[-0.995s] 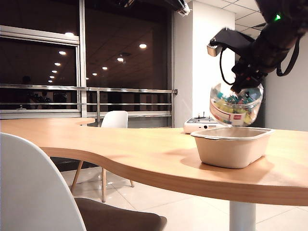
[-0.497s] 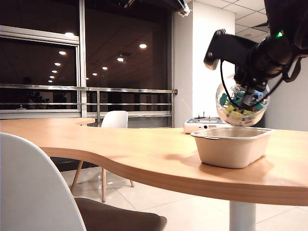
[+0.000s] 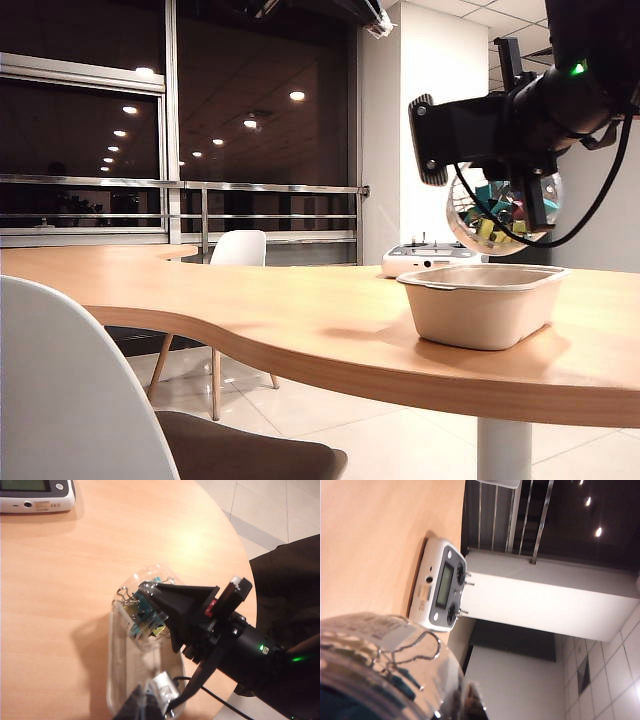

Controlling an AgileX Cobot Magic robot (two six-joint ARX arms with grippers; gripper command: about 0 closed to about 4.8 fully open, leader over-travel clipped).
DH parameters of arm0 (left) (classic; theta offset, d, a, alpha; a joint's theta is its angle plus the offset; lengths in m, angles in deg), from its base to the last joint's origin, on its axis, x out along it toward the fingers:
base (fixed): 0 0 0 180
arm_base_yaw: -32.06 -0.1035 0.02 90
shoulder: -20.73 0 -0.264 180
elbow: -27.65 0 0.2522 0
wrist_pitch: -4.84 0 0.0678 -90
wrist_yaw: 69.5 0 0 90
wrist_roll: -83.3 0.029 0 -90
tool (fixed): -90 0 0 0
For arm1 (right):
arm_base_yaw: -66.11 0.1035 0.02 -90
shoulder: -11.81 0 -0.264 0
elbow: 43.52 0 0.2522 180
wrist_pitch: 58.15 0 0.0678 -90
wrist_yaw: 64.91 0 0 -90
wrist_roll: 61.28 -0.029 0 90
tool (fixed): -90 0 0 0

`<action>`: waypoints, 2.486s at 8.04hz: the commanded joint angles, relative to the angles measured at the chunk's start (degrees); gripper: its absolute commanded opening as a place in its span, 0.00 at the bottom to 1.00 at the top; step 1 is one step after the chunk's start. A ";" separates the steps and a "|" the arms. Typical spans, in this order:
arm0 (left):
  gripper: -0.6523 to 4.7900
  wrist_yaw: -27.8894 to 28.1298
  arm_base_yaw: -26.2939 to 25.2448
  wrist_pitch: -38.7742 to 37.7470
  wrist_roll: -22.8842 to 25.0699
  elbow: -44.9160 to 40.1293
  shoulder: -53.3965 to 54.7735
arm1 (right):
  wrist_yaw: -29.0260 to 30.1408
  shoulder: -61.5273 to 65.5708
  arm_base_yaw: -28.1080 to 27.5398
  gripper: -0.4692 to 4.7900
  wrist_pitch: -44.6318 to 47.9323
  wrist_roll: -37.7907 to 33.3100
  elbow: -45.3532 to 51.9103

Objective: Pick up the box filled with clips, pour some clips from it into the rectangular paper box, and then put the clip box back on the table.

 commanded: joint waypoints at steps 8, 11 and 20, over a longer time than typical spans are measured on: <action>0.11 -0.31 0.04 0.39 0.90 0.15 -0.35 | -13.33 0.31 0.02 0.09 3.69 -90.12 -0.35; 0.11 -0.28 0.04 0.76 0.90 0.15 -0.35 | -13.35 0.00 -0.46 0.09 3.02 -51.41 -0.35; 0.11 -5.57 0.07 0.09 1.14 0.15 -0.35 | -1.40 0.94 4.28 0.09 0.07 15.63 -0.61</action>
